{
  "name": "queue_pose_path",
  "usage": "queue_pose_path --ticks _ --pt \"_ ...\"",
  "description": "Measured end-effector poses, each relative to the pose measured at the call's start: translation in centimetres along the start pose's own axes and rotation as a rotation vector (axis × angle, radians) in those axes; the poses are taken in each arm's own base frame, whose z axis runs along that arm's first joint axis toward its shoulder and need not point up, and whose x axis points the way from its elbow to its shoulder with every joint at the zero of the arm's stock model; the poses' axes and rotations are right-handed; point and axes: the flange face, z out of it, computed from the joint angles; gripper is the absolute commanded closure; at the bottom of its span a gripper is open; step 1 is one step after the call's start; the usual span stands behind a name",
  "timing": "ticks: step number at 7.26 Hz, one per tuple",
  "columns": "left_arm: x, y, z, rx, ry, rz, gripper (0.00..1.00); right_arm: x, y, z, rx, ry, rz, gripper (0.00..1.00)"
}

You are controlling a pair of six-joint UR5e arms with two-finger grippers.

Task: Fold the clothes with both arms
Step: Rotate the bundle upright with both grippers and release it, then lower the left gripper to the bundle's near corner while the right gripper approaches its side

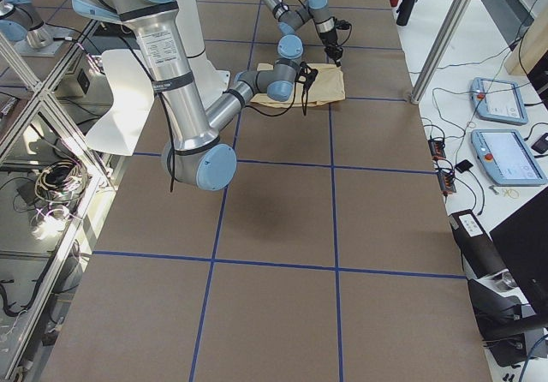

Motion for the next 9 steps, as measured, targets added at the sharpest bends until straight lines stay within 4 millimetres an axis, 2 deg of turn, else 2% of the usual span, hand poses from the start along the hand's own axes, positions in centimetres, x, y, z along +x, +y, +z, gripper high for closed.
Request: queue_pose_path --ticks 1,2,4,6,7,9 --pt "0.4 -0.6 0.4 0.017 0.004 -0.002 0.81 0.0 0.0 0.0 0.002 -0.001 -0.002 0.0" --pt "0.6 -1.0 0.3 0.027 0.01 -0.004 0.01 0.0 0.1 0.0 0.004 -0.002 -0.004 0.0" --pt "1.1 -2.1 -0.2 0.04 0.033 0.029 0.0 -0.2 0.1 0.2 0.011 -0.005 -0.008 0.0" --pt "1.7 -3.7 -2.6 0.023 0.062 0.067 0.0 -0.1 1.0 1.7 0.065 -0.004 -0.021 0.0" --pt "1.1 -3.5 -4.8 -0.012 0.083 0.094 0.0 0.1 1.9 3.0 0.095 0.001 -0.03 0.0" --pt "-1.9 -2.1 -10.6 -0.067 0.123 0.113 0.0 0.3 2.8 4.2 0.124 0.024 -0.035 0.0"
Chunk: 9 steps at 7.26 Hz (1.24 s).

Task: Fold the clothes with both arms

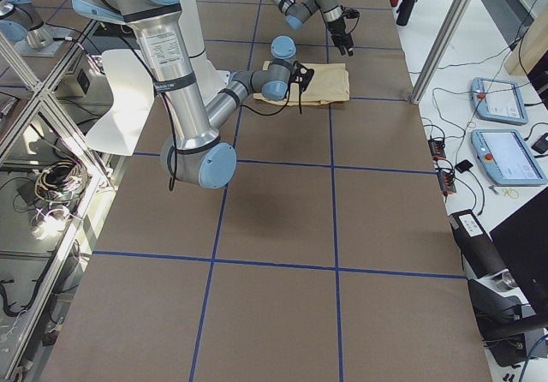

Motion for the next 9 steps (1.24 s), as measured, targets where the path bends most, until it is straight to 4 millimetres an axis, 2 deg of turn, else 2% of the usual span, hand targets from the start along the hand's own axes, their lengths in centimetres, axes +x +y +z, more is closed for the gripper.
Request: queue_pose_path --ticks 1,2,3,5,6,8,9 --pt "-1.4 2.1 -2.8 -0.028 0.016 -0.024 0.0 0.1 0.4 0.4 0.007 0.008 -0.01 0.0" --pt "-2.7 5.6 -4.9 -0.062 0.031 -0.074 0.0 0.2 0.9 0.7 0.013 0.011 -0.021 0.0" --pt "-3.5 10.0 -5.6 -0.084 0.039 -0.133 0.0 0.2 1.3 0.9 0.015 0.013 -0.029 0.0" --pt "-6.1 19.3 -4.6 -0.106 0.006 -0.233 0.0 0.2 1.6 1.0 0.013 0.012 -0.034 0.0" --pt "-7.4 22.2 -4.1 -0.117 -0.029 -0.258 0.0 0.1 1.7 0.9 0.012 0.01 -0.035 0.0" --pt "-8.8 25.1 -3.5 -0.132 -0.09 -0.263 0.03 0.0 1.8 0.8 0.008 0.007 -0.037 0.0" --pt "-9.0 25.8 -3.3 -0.14 -0.103 -0.261 0.28 0.0 1.8 0.8 0.009 0.006 -0.038 0.0"
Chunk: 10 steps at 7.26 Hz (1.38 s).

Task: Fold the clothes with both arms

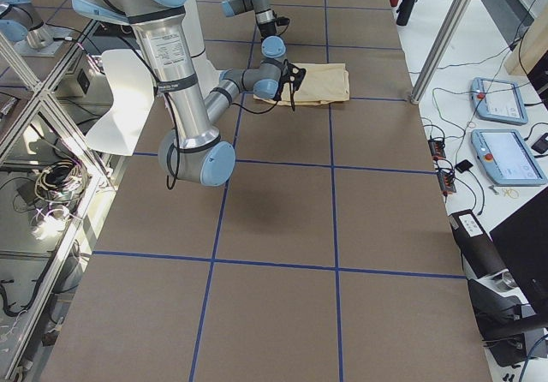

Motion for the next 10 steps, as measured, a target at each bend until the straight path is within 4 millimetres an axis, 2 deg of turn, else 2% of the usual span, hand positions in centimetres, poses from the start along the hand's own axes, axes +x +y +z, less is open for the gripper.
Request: queue_pose_path --ticks 2,3,4,6,7,10 --pt "-0.1 0.5 0.2 -0.004 -0.014 0.002 0.71 0.1 -0.2 -0.1 0.002 0.001 0.002 0.0" --pt "0.0 0.8 0.3 -0.006 -0.021 0.003 0.72 0.1 -0.3 -0.1 0.002 0.001 0.003 0.0" --pt "0.2 1.1 0.4 -0.007 -0.024 0.004 0.6 0.2 -0.4 -0.2 0.001 0.002 0.003 0.0" --pt "0.1 1.4 0.5 -0.009 -0.03 0.005 0.56 0.2 -0.4 -0.2 0.0 0.001 0.004 0.0" --pt "0.1 1.5 0.6 -0.006 -0.038 0.007 0.42 0.2 -0.5 -0.3 0.0 0.001 0.004 0.0" --pt "0.1 1.5 0.5 -0.002 -0.048 0.01 0.42 0.2 -0.5 -0.2 0.0 0.003 0.005 0.0"
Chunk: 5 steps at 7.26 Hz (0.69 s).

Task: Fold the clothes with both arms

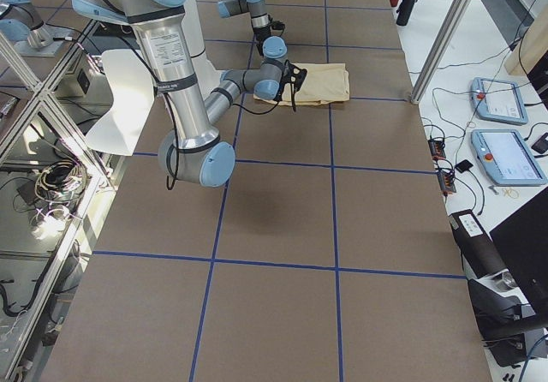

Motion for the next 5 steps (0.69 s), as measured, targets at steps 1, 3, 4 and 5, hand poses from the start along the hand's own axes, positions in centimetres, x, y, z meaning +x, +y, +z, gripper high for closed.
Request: queue_pose_path --ticks 1,3,4,5 --pt "0.1 0.1 -0.1 -0.002 0.001 0.0 0.42 0.0 0.0 0.0 0.0 0.0 0.0 0.0" --pt "0.0 0.5 -0.1 -0.009 -0.002 0.003 0.42 0.0 0.0 0.0 0.0 0.001 0.0 0.0" --pt "0.0 0.9 0.0 -0.011 -0.008 0.005 0.43 0.0 0.0 0.0 0.0 0.001 0.0 0.0" --pt "0.1 1.3 0.1 -0.013 -0.014 0.007 0.58 0.0 0.0 0.0 0.0 0.001 0.0 0.0"
